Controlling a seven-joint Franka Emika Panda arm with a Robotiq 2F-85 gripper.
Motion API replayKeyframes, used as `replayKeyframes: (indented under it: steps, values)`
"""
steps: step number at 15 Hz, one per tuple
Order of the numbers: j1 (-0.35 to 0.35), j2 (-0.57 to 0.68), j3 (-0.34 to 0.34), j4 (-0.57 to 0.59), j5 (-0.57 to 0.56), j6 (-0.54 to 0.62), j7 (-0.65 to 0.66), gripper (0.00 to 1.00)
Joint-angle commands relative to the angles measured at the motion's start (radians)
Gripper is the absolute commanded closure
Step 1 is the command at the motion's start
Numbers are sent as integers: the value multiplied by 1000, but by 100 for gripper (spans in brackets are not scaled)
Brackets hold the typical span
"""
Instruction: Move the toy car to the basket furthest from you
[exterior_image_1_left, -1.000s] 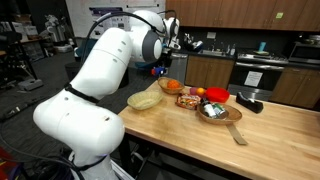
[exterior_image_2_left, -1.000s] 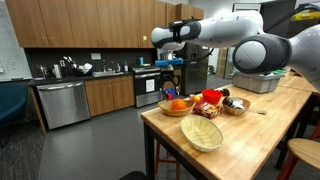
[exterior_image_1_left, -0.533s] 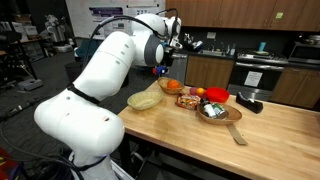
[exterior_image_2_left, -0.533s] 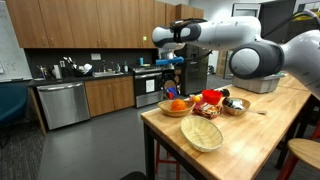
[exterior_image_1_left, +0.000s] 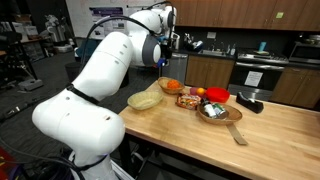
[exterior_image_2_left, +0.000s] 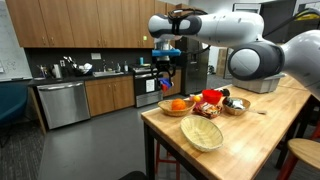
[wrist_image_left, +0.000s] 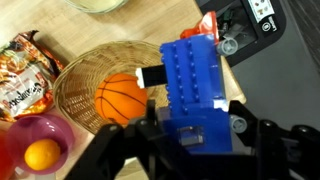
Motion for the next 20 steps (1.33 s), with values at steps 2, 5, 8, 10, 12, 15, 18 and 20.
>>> replayKeyframes:
  steps: [2, 5, 8, 10, 12, 15, 18, 20]
  values:
    - [14, 0, -3, 41, -8, -14, 2, 53]
    - [23, -16, -9, 34, -5, -100, 73, 53]
    - [26, -19, -13, 38, -2, -205, 177, 53]
    - [24, -17, -9, 45, 4, -264, 239, 53]
    - [21, -14, -2, 50, 16, -313, 293, 53]
    - [12, -12, 10, 54, 53, -385, 367, 53]
    - [7, 35, 24, 156, 83, -505, 437, 53]
    - [-18, 79, 10, 194, 55, -482, 379, 53]
